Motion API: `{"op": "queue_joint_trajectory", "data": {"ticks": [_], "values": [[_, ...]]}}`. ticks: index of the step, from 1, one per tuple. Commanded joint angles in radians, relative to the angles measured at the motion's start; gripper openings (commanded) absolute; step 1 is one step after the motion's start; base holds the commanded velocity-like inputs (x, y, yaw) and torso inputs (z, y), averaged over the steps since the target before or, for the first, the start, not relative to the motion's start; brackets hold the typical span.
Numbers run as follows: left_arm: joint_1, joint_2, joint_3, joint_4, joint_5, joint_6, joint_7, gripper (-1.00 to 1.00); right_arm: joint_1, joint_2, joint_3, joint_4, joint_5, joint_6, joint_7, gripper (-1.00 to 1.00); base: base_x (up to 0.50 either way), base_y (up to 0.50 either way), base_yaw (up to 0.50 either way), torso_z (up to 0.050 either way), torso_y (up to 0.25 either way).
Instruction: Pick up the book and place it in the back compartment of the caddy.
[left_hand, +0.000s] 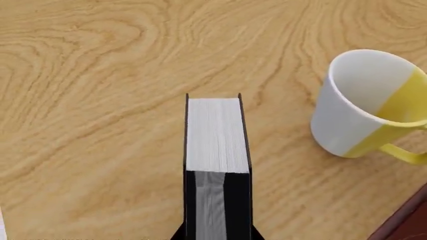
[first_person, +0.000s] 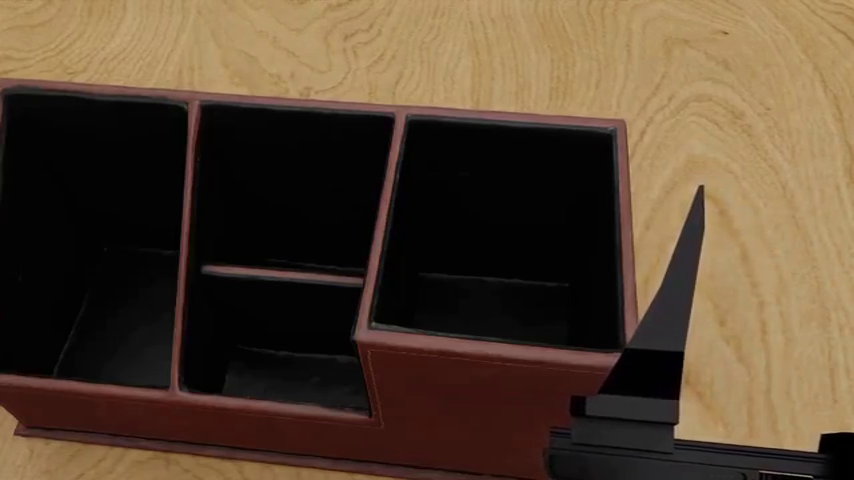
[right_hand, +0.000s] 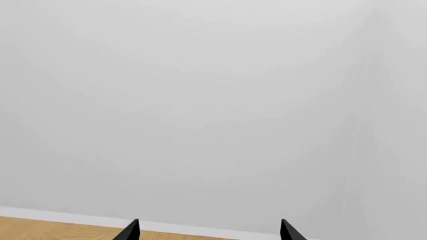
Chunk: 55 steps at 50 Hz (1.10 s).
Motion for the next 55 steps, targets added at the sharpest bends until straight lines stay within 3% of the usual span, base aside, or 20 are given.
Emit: {"op": "queue_joint_trajectory", "data": {"ticks": [1, 26, 55], "values": [[0.002, -0.017, -0.025, 0.045, -0.042, 0.019, -0.039, -1.0, -0.008, 0.009, 0.009, -0.008, -0.003, 0.004, -0.002, 1.0, 0.0, 0.0, 0.0, 0.0, 0.0], [-0.016, -0.069, -0.067, 0.157, -0.075, 0.001, -0.099, -1.0, -0.021, 0.044, 0.023, -0.026, -0.017, -0.004, -0.014, 1.0, 0.0, 0.0, 0.0, 0.0, 0.0], [-0.042, -0.177, -0.022, 0.235, 0.044, 0.028, -0.07, -1.0, -0.034, 0.061, 0.026, -0.046, -0.037, 0.001, -0.01, 1.0, 0.0, 0.0, 0.0, 0.0, 0.001]]}}
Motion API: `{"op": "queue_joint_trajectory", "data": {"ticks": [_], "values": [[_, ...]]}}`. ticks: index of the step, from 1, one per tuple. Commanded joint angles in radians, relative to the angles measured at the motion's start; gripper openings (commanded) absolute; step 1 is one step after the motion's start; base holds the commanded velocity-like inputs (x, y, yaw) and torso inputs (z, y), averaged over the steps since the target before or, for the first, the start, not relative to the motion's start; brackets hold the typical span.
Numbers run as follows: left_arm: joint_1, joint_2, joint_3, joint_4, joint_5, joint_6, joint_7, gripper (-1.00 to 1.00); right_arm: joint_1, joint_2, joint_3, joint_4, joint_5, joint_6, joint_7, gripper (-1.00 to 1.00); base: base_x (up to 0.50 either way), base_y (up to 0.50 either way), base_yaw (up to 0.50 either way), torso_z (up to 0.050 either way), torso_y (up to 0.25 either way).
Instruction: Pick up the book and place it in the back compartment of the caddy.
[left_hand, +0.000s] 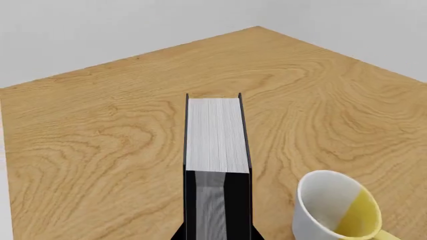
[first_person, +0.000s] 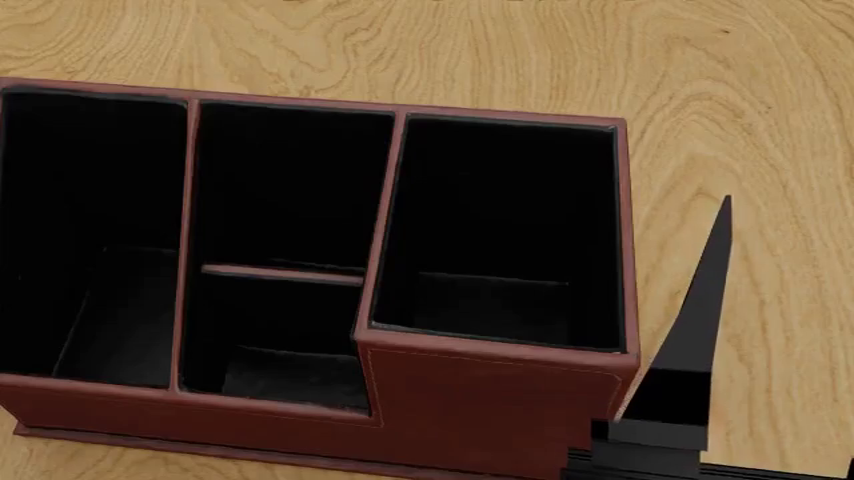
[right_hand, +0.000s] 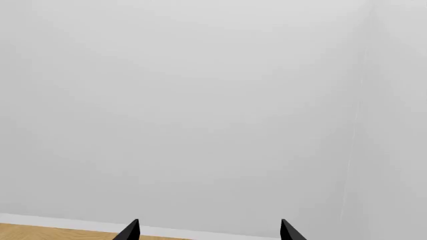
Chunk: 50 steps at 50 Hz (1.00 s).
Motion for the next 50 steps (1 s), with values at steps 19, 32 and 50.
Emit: {"op": "queue_joint_trajectory", "data": {"ticks": [19, 32, 50], "values": [[-0.07, -0.133, 0.076, 0.048, 0.165, 0.049, 0.032, -1.0, -0.01, 0.008, -0.006, -0.007, -0.018, -0.003, 0.004, 1.0, 0.0, 0.0, 0.0, 0.0, 0.001], [-0.146, -0.197, 0.111, 0.06, 0.171, 0.002, 0.024, -1.0, -0.009, 0.016, -0.01, -0.007, -0.023, -0.01, 0.001, 1.0, 0.0, 0.0, 0.0, 0.0, 0.001], [-0.283, -0.27, 0.219, 0.001, 0.212, -0.019, 0.076, -1.0, 0.006, 0.013, -0.007, -0.009, -0.009, -0.002, -0.002, 1.0, 0.0, 0.0, 0.0, 0.0, 0.001]]}}
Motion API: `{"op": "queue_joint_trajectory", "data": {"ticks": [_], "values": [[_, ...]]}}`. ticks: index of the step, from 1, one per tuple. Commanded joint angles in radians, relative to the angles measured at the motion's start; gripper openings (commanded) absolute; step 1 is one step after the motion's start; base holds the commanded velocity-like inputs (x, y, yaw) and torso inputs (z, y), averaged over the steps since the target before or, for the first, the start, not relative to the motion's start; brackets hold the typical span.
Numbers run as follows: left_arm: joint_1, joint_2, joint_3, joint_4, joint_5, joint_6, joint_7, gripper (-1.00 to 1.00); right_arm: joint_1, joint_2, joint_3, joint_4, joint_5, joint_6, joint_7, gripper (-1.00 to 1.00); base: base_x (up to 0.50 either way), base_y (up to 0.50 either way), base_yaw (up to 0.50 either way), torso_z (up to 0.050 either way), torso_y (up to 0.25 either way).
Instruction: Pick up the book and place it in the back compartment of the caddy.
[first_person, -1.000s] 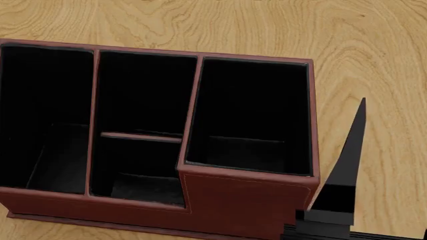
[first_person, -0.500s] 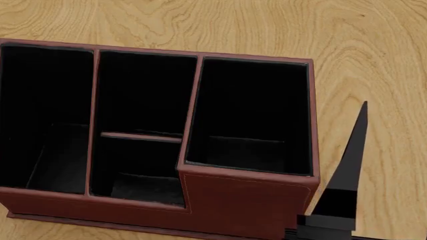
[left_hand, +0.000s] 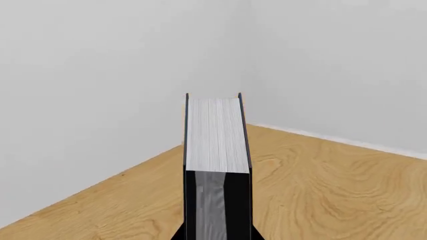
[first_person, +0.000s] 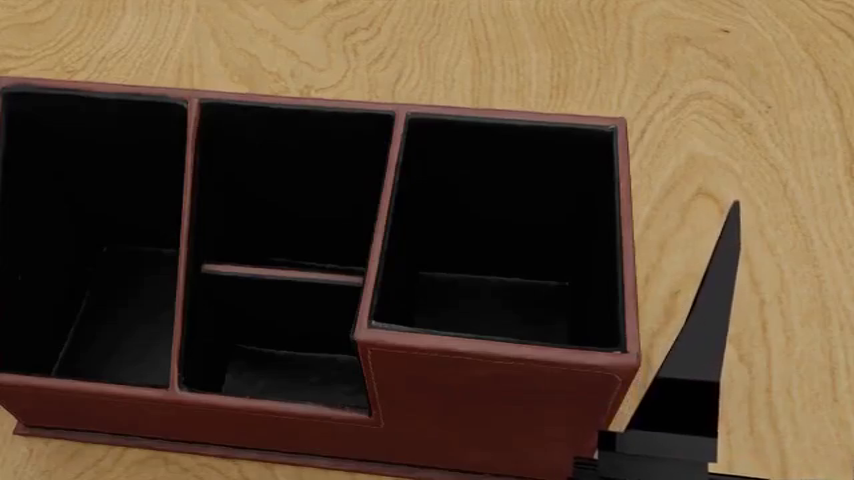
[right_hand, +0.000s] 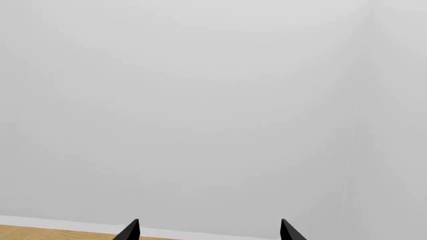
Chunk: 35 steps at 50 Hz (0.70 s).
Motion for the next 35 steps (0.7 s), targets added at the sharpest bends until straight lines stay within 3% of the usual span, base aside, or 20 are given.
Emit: {"op": "queue_joint_trajectory", "data": {"ticks": [1, 35], "values": [[-0.09, -0.052, 0.051, -0.022, 0.041, 0.002, 0.018, -1.0, 0.008, -0.006, 0.003, 0.0, 0.01, 0.006, 0.0, 1.0, 0.0, 0.0, 0.0, 0.0, 0.0], [-0.284, -0.229, 0.196, 0.04, 0.03, -0.161, 0.08, -1.0, -0.011, -0.017, 0.001, 0.02, 0.003, -0.01, 0.002, 1.0, 0.0, 0.0, 0.0, 0.0, 0.002]]}}
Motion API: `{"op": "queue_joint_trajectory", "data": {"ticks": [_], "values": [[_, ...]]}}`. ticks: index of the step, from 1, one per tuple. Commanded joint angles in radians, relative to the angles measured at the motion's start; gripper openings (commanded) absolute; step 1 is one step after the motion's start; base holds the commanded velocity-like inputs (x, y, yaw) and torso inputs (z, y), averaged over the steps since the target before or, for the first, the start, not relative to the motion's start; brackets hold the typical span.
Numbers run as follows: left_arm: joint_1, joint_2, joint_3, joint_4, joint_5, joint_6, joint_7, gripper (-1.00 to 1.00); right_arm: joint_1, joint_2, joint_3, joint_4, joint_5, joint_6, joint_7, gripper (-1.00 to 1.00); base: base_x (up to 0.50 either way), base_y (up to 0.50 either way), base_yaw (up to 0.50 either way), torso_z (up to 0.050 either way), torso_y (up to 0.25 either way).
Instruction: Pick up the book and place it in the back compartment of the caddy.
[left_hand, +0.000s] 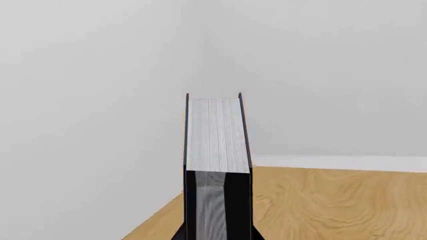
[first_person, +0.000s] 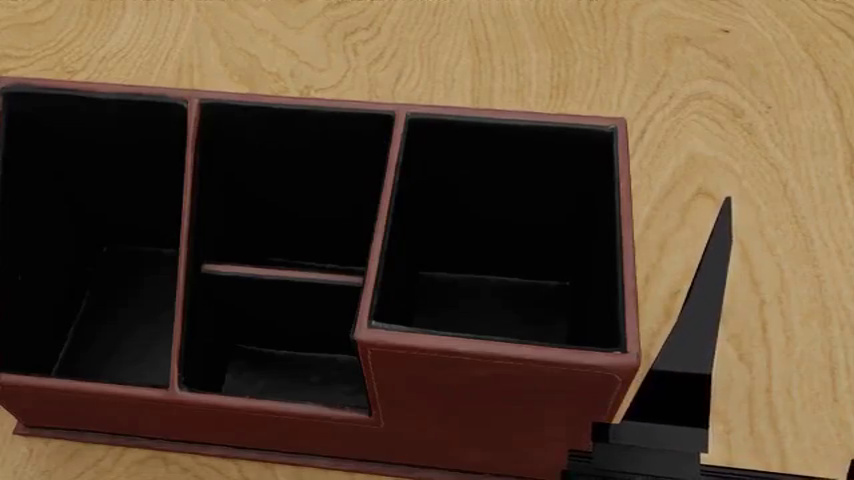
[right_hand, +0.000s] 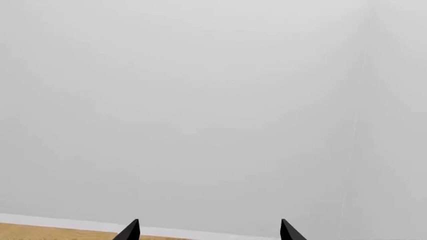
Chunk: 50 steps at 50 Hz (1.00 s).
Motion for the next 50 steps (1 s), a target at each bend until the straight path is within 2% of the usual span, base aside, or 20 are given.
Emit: {"op": "queue_joint_trajectory", "data": {"ticks": [1, 9, 14, 21, 29, 32, 38, 50], "values": [[-0.084, -0.065, 0.042, 0.03, 0.017, -0.044, 0.015, -1.0, -0.013, 0.0, 0.001, 0.008, -0.009, -0.01, 0.0, 1.0, 0.0, 0.0, 0.0, 0.0, 0.0], [-0.128, -0.107, 0.111, 0.037, 0.006, -0.027, 0.119, -1.0, -0.019, 0.001, 0.002, 0.008, -0.011, -0.009, -0.003, 1.0, 0.0, 0.0, 0.0, 0.0, 0.001], [-0.171, -0.12, 0.12, 0.059, -0.023, -0.074, 0.12, -1.0, -0.02, 0.001, 0.005, 0.005, -0.012, -0.007, -0.002, 1.0, 0.0, 0.0, 0.0, 0.0, 0.002], [-0.185, -0.134, 0.13, 0.052, -0.032, -0.069, 0.156, -1.0, -0.022, 0.002, 0.007, 0.003, -0.012, -0.003, -0.002, 1.0, 0.0, 0.0, 0.0, 0.001, 0.001], [-0.18, -0.161, 0.164, 0.035, -0.022, -0.014, 0.251, -1.0, -0.028, 0.001, 0.008, 0.003, -0.014, -0.002, -0.001, 1.0, 0.0, 0.0, 0.0, 0.0, 0.001], [-0.163, -0.16, 0.14, 0.034, -0.045, 0.023, 0.289, -1.0, -0.03, 0.001, 0.009, 0.003, -0.015, -0.001, 0.0, 1.0, 0.0, 0.0, 0.0, 0.0, 0.0], [-0.194, -0.165, 0.148, 0.051, -0.071, -0.014, 0.285, -1.0, -0.031, 0.001, 0.011, 0.0, -0.014, 0.001, 0.0, 1.0, 0.0, 0.0, 0.0, 0.0, 0.002], [-0.232, -0.178, 0.174, 0.05, -0.045, 0.068, 0.39, -1.0, -0.031, 0.0, 0.017, -0.002, -0.009, 0.005, -0.002, 1.0, 0.0, 0.0, 0.0, 0.0, 0.002]]}}
